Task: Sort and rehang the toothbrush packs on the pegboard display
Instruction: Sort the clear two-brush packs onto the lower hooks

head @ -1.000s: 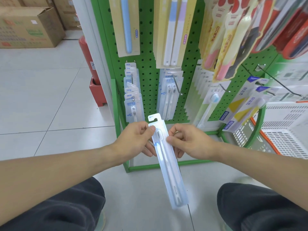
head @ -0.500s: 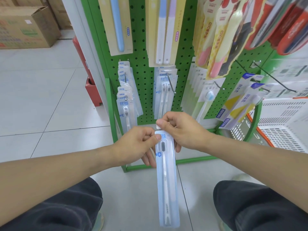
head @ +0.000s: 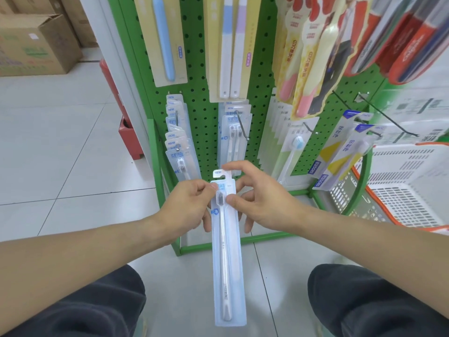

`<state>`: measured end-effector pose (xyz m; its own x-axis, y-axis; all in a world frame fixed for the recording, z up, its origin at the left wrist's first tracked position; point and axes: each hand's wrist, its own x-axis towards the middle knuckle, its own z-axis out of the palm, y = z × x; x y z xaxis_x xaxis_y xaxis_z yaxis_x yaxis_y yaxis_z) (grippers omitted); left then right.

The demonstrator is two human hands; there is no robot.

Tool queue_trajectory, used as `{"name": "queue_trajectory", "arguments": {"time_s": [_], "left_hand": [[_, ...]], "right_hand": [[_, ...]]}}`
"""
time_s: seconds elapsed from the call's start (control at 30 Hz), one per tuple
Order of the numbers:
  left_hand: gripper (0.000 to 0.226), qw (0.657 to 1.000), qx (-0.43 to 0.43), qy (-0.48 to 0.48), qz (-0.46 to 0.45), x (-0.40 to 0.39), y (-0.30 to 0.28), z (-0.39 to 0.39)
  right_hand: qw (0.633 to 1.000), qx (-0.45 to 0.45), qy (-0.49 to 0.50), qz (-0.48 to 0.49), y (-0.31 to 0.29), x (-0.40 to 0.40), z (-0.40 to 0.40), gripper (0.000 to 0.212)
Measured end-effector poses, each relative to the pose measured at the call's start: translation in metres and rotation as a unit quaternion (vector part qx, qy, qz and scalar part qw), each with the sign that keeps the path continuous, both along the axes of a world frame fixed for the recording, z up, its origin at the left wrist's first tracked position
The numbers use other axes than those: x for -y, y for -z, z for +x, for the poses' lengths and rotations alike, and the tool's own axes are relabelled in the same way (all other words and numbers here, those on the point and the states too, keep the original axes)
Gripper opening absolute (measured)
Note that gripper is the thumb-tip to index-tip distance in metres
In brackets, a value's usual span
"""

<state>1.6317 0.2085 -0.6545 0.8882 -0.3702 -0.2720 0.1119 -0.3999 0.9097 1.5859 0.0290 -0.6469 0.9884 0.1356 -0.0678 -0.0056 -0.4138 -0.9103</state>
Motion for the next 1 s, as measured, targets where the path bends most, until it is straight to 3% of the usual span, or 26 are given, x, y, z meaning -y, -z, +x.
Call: {"name": "queue_trajectory", "arguments": {"time_s": [0.1,0.27,0.43,0.7,0.83,1.0], "left_hand": [[0.034,0.999,0.035,-0.023,-0.003,0.001,-0.002,0.002],[0.029,0.996,0.069,-0.037,-0.04,0.002,-0.006,0.004],[0.03,0.994,0.094,-0.015,-0.049,0.004,-0.012,-0.006],[0.033,0.985,0.042,0.069,-0.154,0.004,-0.019,-0.02],[0.034,0.982,0.024,0.096,-0.159,0.0,-0.02,-0.015],[0.026,0.981,-0.003,0.104,-0.164,0.0,-0.019,-0.013]], "right_hand": [[0.986,0.1,0.035,-0.129,0.0,-0.003,-0.003,0.036],[0.981,0.127,0.013,-0.144,-0.011,-0.01,-0.005,0.037],[0.994,0.084,0.043,-0.063,-0.011,-0.013,-0.006,0.026],[0.973,0.013,0.072,0.219,-0.013,-0.002,0.0,0.032],[0.962,-0.019,0.053,0.267,-0.015,0.003,0.0,0.042],[0.951,-0.049,0.05,0.301,-0.019,0.005,0.001,0.031]]}}
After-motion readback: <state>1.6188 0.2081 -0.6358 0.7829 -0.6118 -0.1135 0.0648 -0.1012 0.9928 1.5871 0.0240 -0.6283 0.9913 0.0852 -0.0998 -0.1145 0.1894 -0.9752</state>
